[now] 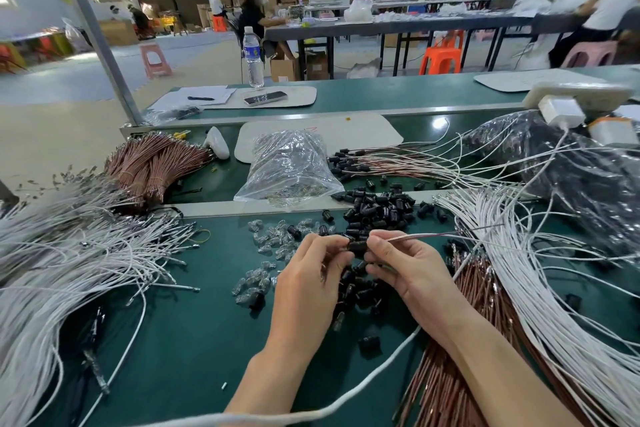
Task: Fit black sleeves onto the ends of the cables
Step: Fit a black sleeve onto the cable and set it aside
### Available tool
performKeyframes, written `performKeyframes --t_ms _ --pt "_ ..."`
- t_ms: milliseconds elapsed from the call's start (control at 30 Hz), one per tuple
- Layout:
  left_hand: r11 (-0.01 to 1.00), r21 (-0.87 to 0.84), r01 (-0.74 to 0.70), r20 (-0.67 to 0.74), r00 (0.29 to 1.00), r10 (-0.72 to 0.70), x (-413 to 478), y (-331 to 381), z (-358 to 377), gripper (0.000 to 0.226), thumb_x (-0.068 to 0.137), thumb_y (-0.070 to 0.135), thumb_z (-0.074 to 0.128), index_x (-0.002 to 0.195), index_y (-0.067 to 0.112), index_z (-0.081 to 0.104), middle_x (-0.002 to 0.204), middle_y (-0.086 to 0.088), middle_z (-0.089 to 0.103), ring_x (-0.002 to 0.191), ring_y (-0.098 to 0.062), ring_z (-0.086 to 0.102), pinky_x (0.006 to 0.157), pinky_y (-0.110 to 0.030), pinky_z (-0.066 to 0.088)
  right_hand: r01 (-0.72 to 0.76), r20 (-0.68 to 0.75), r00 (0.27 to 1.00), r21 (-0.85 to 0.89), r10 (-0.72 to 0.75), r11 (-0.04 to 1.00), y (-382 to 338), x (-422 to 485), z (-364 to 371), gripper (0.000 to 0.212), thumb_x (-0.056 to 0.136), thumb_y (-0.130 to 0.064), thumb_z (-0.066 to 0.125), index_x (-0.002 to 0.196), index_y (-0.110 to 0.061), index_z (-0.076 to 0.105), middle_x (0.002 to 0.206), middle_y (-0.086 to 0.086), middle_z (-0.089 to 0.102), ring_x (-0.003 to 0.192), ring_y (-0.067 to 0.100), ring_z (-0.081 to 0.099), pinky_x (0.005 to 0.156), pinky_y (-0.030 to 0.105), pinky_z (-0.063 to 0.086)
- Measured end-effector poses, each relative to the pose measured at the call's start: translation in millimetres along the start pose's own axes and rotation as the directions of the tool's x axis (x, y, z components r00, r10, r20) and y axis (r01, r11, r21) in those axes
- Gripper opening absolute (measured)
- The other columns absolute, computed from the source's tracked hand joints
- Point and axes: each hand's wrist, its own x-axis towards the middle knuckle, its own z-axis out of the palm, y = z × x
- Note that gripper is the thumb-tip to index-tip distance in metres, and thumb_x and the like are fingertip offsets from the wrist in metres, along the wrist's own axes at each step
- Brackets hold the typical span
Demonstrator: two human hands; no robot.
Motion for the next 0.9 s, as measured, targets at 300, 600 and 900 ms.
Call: performKeyframes --t_ms 300,600,900 --pt "0.997 0.076 0.011 0.148 0.989 -0.022 0.7 6.8 0.9 0.021 0.096 0.058 0.049 0.108 0.043 0.057 0.092 0.023 0.069 0.088 -0.003 0.063 0.077 -0.029 0.052 0.017 0.082 0.997 -0.105 -0.008 0.994 3.9 -2.4 4.7 0.030 0.066 -0.038 0.081 0.083 -0.013 0.079 0.085 0.009 0.078 0.079 0.016 0.075 0.067 0.021 0.059" --pt "0.988 0.136 0.074 0.084 0.993 -0.086 0.0 2.6 4.2 0.036 0.091 0.069 0.033 0.101 0.045 0.057 0.075 0.031 0.057 0.080 -0.005 0.057 0.071 -0.012 0.039 0.107 0.011 0.994 -0.190 -0.107 0.976 3.7 -4.0 4.5 0.030 0.080 -0.026 0.071 0.095 -0.001 0.069 0.085 0.014 0.078 0.080 0.021 0.077 0.068 0.021 0.060" --pt "0.955 0.274 0.112 0.120 0.981 -0.150 2.2 -6.3 5.7 0.062 0.091 0.082 0.008 0.098 0.037 0.051 0.085 0.019 0.063 0.086 -0.008 0.052 0.083 -0.023 0.032 0.118 0.087 0.991 -0.190 -0.103 0.975 5.3 -4.3 5.2 0.035 0.085 -0.028 0.067 0.102 0.002 0.065 0.097 0.010 0.079 0.095 0.021 0.076 0.071 0.021 0.059"
